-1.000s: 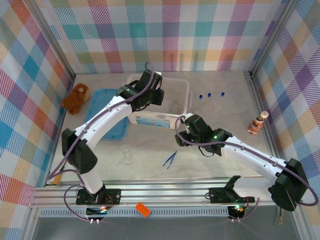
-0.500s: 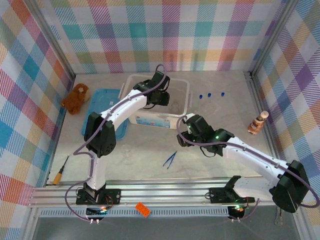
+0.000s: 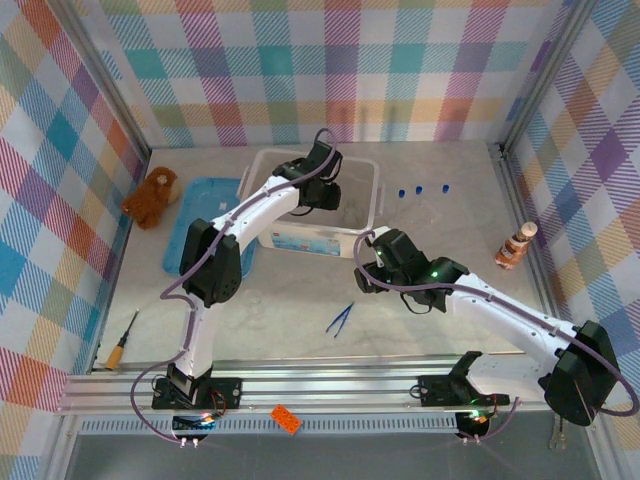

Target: Organize the chemistry lab equipment

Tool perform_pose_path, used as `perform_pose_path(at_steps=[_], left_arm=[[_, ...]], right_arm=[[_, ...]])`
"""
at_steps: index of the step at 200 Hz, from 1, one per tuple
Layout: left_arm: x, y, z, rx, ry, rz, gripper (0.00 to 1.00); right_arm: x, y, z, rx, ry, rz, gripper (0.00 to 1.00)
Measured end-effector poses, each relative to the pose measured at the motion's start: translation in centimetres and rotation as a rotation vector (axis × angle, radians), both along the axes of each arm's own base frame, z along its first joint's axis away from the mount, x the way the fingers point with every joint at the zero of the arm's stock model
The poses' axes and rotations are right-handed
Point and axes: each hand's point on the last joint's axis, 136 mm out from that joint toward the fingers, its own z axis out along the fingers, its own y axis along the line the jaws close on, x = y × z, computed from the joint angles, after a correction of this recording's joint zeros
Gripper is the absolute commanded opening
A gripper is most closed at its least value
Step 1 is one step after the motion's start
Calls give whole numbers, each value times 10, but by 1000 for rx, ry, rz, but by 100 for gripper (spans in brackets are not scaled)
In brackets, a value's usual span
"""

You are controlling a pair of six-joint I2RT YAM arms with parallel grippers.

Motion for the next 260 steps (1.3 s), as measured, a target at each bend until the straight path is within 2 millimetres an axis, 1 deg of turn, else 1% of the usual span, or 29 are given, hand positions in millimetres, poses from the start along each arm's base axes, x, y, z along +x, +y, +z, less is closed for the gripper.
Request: perform_pose_path(at_steps=[31, 85, 139, 191, 202, 222, 260], left_arm=[[8, -2, -3, 13, -1, -4, 12], [6, -2, -22, 45, 47, -8, 12], [6, -2, -32, 66, 76, -12, 12], [8, -4, -45, 80, 103, -18, 13], [8, -4, -46, 82, 109, -19, 14], [8, -4, -44, 81, 107, -19, 21], [5, -2, -45, 91, 122, -19, 29]], right_arm=[[0, 0, 0, 0, 0, 0, 67], [0, 0, 0, 2, 2, -4, 67], [0, 0, 0, 6, 4, -10, 67], [0, -1, 4, 21, -4, -15, 67], [0, -1, 5, 21, -4, -15, 67], [-1, -1, 5, 22, -5, -16, 67], [-1, -1, 5, 22, -4, -15, 67]])
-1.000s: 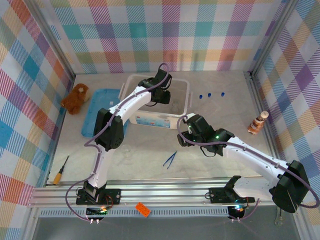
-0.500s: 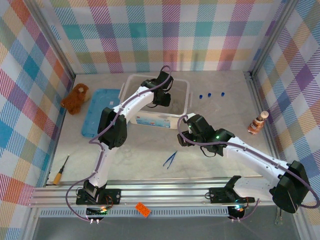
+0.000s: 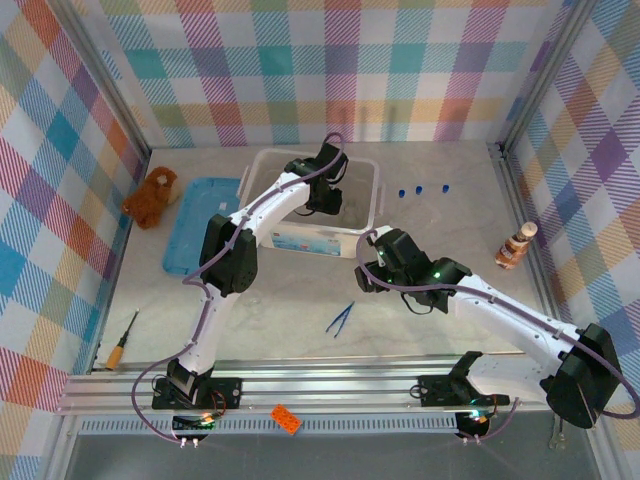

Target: Organize the chemistry lab equipment

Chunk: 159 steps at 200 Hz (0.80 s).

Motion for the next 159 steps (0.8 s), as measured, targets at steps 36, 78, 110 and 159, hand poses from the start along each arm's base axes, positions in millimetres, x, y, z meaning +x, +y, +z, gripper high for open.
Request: perform_pose_path(at_steps=[36, 78, 110, 159], left_arm=[[1, 0, 0, 1, -1, -4, 40], [1, 0, -2, 7, -2, -13, 60], [1, 0, -2, 8, -3, -10, 61], [3, 2, 7, 13, -23, -1, 62]], right_arm=[[0, 0, 0, 1, -1, 0, 67], [-1, -1, 3, 7, -7, 0, 67], [-1, -1, 5, 11, -11, 0, 67], [-1, -1, 5, 12, -12, 0, 67]])
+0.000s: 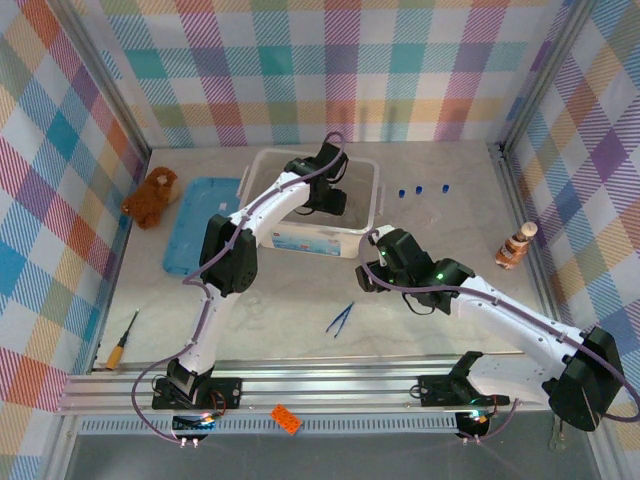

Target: Organize the chemistry lab equipment

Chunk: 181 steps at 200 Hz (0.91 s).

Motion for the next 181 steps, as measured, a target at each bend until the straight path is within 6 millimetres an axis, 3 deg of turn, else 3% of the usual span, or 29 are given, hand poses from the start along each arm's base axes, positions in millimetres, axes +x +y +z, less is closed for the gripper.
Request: perform_pose_path(at_steps=[23, 52, 79, 117, 181], left_arm=[[-2, 5, 23, -6, -40, 11, 62], [-9, 15, 71, -33, -115, 22, 61], [-27, 28, 107, -60, -166, 29, 62], [-68, 62, 121, -36, -183, 46, 61], [-156, 135, 136, 2, -224, 100, 61]], right_arm=[[0, 0, 0, 0, 0, 0, 68], [0, 0, 0, 0, 0, 1, 70], [0, 0, 0, 0, 0, 1, 70], [3, 5, -1, -4, 10, 12, 70], [3, 12, -3, -1, 20, 38, 70]])
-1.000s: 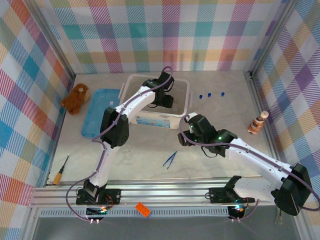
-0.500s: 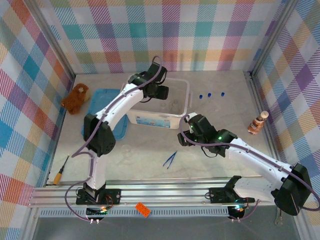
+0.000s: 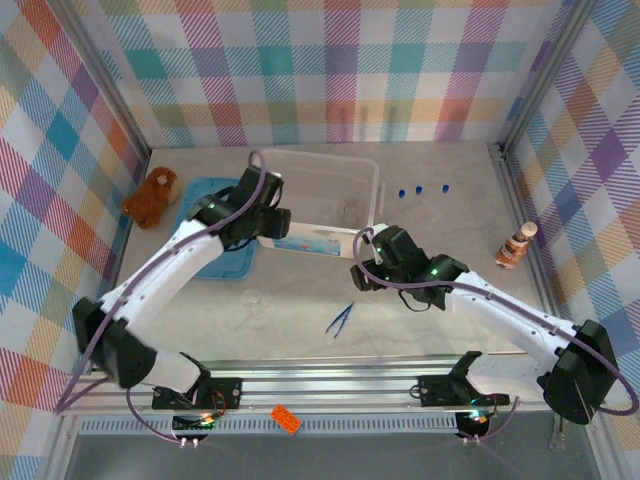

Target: Organize the chemistry lab equipment

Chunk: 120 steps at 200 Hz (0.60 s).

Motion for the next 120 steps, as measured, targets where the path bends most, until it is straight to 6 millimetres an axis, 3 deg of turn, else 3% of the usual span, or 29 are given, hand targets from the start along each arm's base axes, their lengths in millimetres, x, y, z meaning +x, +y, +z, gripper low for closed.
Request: perform_pose_path(at_steps=[30, 86, 120], left_arm=[[-38, 24, -9, -5, 5, 34, 62], [-103, 50, -85, 15, 141, 99, 68], [-120, 52, -107, 10, 175, 126, 76]], right_arm=[[0, 3, -3, 5, 12, 9, 70], [-1, 7, -4, 14, 18, 20, 70], [-2, 9, -4, 16, 16, 27, 70]])
